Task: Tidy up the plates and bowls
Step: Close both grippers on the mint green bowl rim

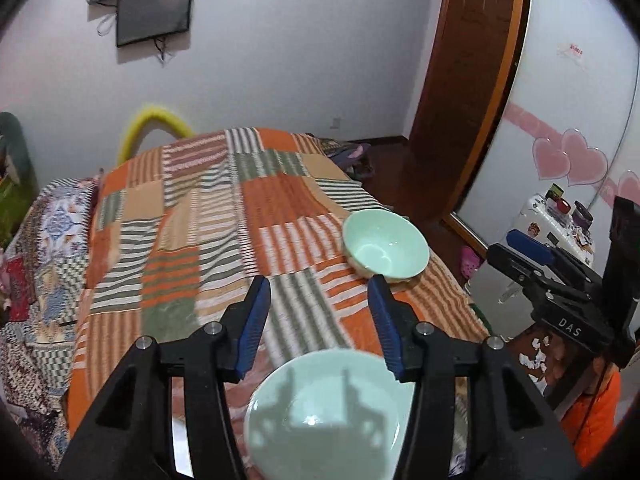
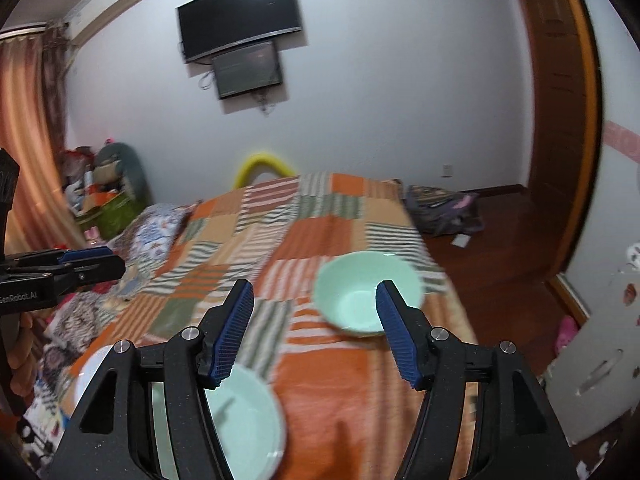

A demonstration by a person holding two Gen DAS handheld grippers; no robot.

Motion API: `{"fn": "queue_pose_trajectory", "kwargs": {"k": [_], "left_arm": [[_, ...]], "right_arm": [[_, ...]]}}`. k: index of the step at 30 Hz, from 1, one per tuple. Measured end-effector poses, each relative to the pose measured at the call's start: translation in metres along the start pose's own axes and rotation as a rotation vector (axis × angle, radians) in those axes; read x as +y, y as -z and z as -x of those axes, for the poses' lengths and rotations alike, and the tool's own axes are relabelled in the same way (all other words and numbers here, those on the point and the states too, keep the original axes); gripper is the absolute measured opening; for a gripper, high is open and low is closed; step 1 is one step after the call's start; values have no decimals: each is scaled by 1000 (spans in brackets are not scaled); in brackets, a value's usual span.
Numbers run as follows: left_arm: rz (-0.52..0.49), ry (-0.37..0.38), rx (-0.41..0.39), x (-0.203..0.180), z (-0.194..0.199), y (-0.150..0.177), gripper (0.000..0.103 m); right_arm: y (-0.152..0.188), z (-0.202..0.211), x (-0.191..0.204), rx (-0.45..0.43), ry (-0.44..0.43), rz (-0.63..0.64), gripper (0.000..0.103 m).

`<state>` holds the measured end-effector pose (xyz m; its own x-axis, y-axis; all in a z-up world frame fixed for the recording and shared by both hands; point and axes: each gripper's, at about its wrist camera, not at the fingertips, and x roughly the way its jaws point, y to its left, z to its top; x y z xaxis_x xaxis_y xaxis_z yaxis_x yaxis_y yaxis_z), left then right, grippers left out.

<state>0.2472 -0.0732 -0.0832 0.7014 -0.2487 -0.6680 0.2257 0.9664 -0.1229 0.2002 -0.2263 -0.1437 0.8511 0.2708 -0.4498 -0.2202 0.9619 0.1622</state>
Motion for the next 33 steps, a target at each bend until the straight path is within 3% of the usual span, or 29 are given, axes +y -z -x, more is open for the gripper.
{"fn": "queue_pose_trajectory", "kwargs": {"k": [8, 14, 19, 21, 28, 33], "left_arm": [[-3, 51, 36, -20, -77, -21, 50], [37, 99, 136, -18, -148, -23, 48], [66, 125, 193, -15, -193, -21, 33], [51, 114, 211, -20, -207, -20, 28], [71, 136, 243, -19, -235, -13, 19], [62, 142, 244, -22, -239, -13, 12]], "right_arm": [[4, -36, -48, 49, 63, -84, 60], [14, -76, -69, 118, 71, -117, 60], [20, -108, -82, 172, 46, -144, 48], [24, -119, -83, 204, 33, -147, 34], [38, -138, -85, 268, 41, -160, 32], [39, -137, -84, 261, 18, -180, 24]]}}
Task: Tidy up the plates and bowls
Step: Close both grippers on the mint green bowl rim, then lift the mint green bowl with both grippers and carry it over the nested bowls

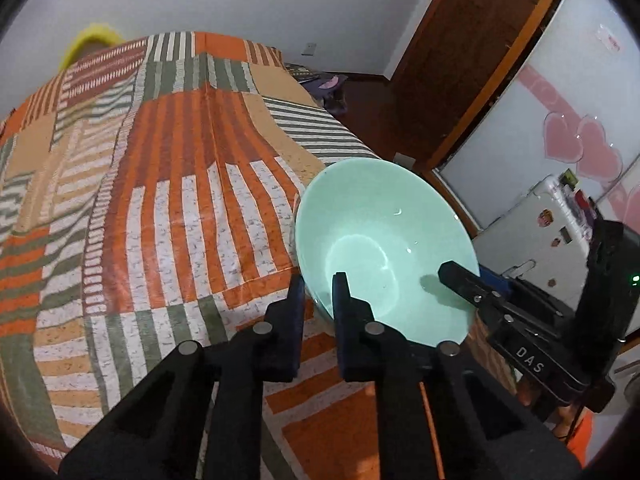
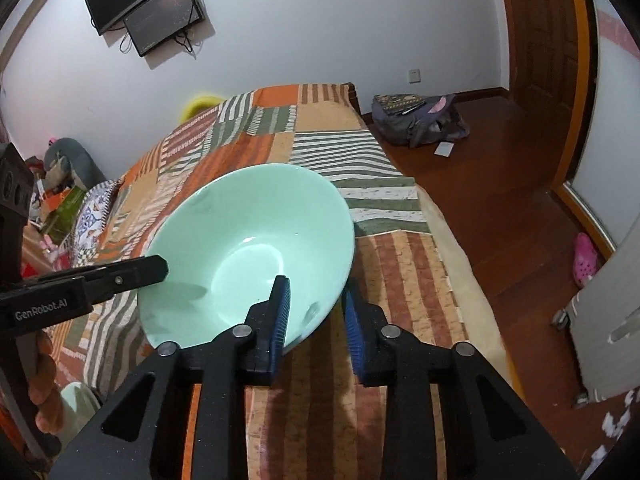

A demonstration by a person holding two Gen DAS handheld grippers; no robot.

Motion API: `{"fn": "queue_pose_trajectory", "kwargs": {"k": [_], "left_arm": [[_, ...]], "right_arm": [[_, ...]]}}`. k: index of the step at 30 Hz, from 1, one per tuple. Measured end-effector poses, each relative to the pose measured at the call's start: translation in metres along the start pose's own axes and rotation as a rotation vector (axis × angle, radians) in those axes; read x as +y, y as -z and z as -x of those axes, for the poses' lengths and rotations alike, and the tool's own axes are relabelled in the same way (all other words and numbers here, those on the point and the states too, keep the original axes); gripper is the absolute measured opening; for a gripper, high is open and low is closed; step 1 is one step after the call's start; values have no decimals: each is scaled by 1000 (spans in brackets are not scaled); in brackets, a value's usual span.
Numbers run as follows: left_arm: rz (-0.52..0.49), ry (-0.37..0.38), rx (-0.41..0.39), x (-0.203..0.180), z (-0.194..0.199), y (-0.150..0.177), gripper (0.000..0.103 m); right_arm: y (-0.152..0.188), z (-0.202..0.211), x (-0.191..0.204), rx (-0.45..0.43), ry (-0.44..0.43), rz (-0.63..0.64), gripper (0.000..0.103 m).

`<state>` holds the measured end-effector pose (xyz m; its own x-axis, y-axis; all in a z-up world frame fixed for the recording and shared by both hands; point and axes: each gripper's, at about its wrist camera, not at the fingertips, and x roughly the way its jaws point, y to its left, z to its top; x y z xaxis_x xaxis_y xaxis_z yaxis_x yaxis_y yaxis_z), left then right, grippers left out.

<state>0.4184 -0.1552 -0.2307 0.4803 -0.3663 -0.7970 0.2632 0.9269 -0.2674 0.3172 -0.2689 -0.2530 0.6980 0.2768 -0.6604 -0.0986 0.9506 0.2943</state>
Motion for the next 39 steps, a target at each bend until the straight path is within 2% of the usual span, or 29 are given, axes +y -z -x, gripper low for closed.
{"fn": "queue_pose_trajectory", "kwargs": {"k": [3, 9, 14, 24, 30, 39], "left_arm": [[-21, -14, -1, -4, 2, 1, 12], [-2, 9, -6, -3, 22, 8, 12], [-30, -17, -82, -9, 66, 21, 12], [-35, -68, -205, -4, 175, 55, 12], [-22, -102, -248, 12, 230, 84, 12], [25, -147, -286, 48, 290, 140, 12]], "right_arm": [[1, 1, 2, -4, 8, 0, 22], [1, 17, 8, -17, -14, -8, 22], [1, 39, 28, -55, -25, 34, 22], [5, 100, 89, -136, -115, 122, 22], [17, 117, 128, -158, -173, 161, 22], [43, 126, 180, -156, -251, 210, 22]]}}
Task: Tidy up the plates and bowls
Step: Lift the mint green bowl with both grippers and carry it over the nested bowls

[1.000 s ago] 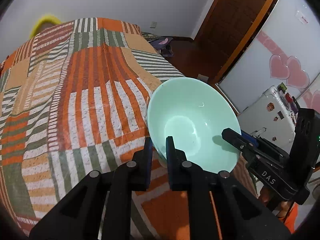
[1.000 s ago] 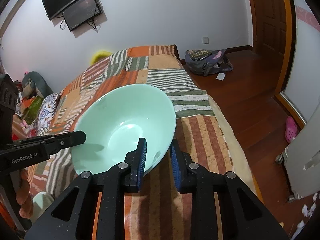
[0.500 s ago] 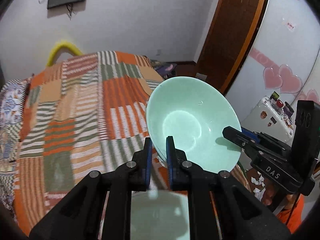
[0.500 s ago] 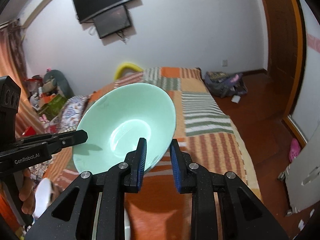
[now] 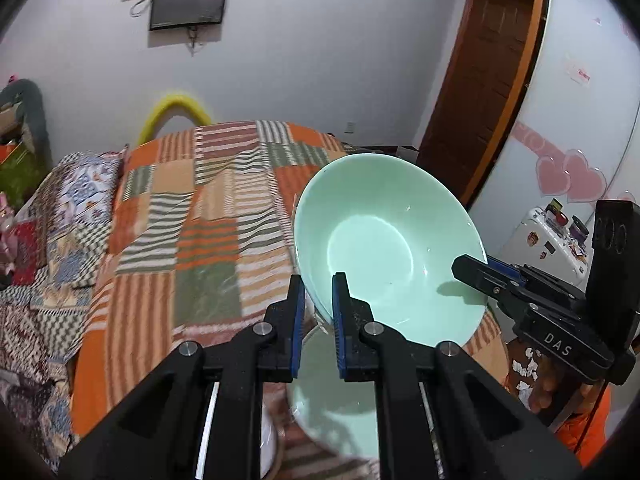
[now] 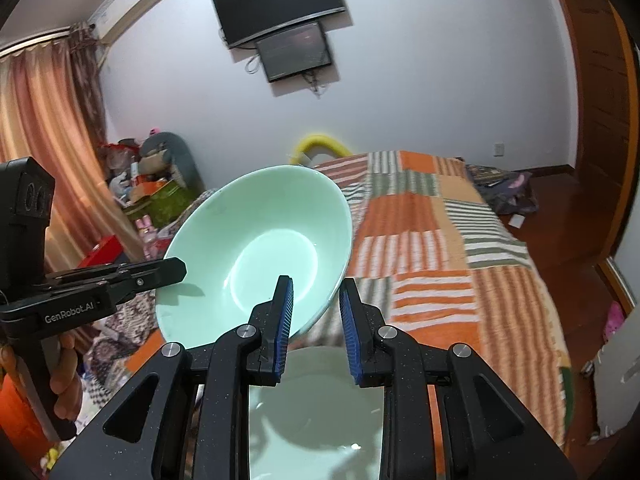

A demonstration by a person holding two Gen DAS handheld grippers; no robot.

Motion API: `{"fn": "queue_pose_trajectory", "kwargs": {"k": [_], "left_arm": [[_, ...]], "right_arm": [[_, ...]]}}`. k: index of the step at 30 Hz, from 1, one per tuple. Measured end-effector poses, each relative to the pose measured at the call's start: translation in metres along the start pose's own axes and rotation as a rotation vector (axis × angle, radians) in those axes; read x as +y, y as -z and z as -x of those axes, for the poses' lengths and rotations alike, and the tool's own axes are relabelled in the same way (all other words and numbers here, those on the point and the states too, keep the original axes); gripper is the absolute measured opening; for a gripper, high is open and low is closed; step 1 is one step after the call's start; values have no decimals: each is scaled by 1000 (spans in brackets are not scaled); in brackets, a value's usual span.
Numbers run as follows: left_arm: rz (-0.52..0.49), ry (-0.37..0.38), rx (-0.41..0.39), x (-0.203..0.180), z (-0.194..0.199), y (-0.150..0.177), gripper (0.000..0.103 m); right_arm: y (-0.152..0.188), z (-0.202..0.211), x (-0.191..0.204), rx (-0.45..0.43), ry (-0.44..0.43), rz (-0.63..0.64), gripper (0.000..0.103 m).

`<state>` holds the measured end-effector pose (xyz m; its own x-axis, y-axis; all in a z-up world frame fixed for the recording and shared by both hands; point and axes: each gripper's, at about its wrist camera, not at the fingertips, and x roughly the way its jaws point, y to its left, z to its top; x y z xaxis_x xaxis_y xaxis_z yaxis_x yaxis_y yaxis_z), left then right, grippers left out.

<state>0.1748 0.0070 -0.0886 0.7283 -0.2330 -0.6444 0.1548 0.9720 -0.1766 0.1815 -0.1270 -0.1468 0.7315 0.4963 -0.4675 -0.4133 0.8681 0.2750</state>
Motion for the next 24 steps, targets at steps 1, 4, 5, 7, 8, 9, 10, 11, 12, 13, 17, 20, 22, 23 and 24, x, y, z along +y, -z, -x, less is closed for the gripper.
{"fn": "queue_pose_trajectory", "kwargs": {"k": [1, 4, 5, 7, 8, 9, 10, 11, 12, 13, 17, 20, 22, 23, 24], "left_arm": [[7, -4, -2, 6, 6, 4, 12], [26, -22, -5, 22, 25, 19, 12], [35, -30, -6, 28, 31, 24, 12], [52, -46, -9, 38, 38, 31, 12], [58, -55, -8, 43, 42, 35, 12], [65, -67, -8, 48, 45, 39, 12], [75, -77, -10, 53, 50, 43, 12], [84, -87, -12, 58, 54, 48, 12], [92, -94, -14, 63, 59, 53, 12], [100, -100, -15, 66, 61, 56, 12], [136, -122, -11, 84, 70, 72, 12], [155, -137, 4, 94, 71, 82, 12], [172, -147, 16, 102, 70, 90, 12], [182, -148, 21, 105, 69, 94, 12], [196, -149, 29, 111, 68, 98, 12]], "right_arm": [[3, -1, 6, 3, -8, 5, 22], [7, -6, 24, 14, -34, 23, 22], [9, -7, 30, 16, -43, 29, 22], [12, -11, 43, 25, -61, 47, 22], [14, -13, 49, 30, -69, 56, 22], [16, -16, 55, 38, -78, 67, 22], [19, -18, 59, 45, -85, 73, 22], [21, -23, 64, 55, -96, 82, 22], [23, -24, 67, 60, -103, 87, 22], [25, -28, 71, 68, -113, 92, 22], [35, -36, 87, 93, -144, 101, 22], [45, -45, 98, 120, -160, 108, 22], [51, -47, 105, 136, -169, 112, 22], [53, -50, 107, 145, -173, 116, 22], [56, -53, 109, 156, -175, 120, 22]]}}
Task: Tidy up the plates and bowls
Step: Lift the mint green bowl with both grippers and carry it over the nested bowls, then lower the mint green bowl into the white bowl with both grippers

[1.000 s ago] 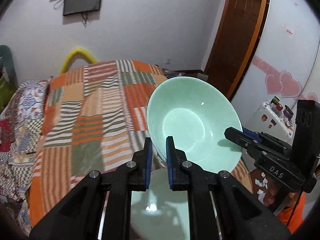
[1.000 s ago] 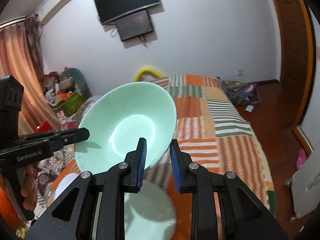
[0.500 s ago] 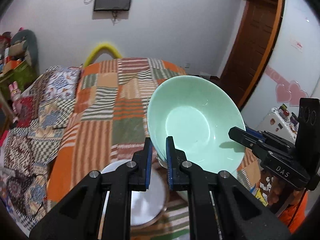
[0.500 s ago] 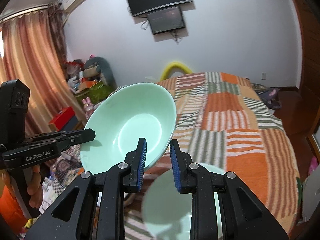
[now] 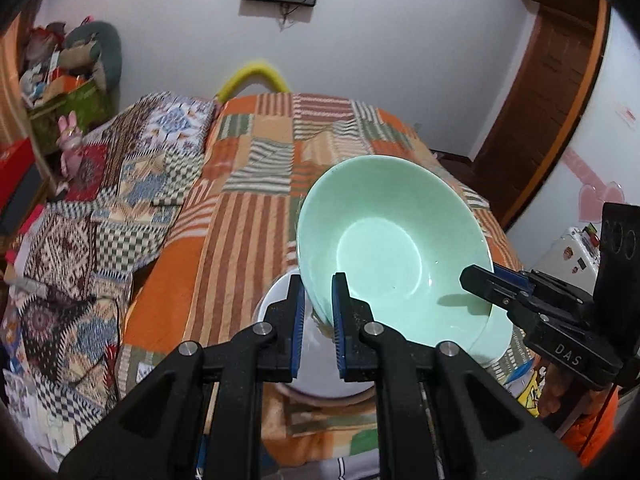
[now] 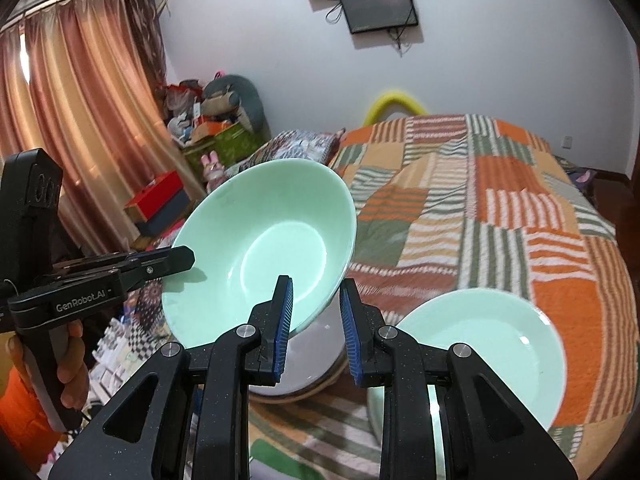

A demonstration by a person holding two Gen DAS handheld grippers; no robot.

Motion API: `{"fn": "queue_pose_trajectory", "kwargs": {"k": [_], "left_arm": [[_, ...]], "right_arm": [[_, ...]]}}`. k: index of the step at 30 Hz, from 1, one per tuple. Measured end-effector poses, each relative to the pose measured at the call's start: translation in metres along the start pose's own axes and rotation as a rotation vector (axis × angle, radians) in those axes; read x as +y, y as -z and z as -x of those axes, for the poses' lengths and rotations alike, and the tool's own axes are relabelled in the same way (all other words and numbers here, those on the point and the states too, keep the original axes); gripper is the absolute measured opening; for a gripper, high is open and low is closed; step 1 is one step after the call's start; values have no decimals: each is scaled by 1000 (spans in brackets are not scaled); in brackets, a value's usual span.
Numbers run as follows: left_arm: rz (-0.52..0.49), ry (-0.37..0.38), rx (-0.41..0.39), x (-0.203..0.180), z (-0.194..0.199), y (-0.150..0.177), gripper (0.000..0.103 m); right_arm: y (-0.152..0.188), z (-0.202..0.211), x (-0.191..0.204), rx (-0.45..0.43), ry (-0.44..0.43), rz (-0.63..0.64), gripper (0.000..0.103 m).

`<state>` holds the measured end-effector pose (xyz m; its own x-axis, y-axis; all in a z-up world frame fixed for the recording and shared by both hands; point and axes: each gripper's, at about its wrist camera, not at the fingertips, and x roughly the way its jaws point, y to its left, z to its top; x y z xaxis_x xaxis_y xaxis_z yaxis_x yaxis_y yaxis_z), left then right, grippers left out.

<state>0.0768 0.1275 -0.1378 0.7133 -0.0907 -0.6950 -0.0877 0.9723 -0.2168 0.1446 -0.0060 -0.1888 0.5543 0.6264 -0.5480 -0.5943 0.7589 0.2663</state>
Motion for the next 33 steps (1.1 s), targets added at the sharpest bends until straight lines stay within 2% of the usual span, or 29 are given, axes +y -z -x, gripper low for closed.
{"fn": "queue_pose_trajectory", "kwargs": {"k": [15, 33], "left_arm": [[73, -18, 101, 33, -39, 36, 12], [107, -28, 185, 45, -72, 50, 12]], "right_arm": [[34, -33, 12, 126, 5, -10, 22], [43, -52, 15, 193, 42, 9, 22]]}}
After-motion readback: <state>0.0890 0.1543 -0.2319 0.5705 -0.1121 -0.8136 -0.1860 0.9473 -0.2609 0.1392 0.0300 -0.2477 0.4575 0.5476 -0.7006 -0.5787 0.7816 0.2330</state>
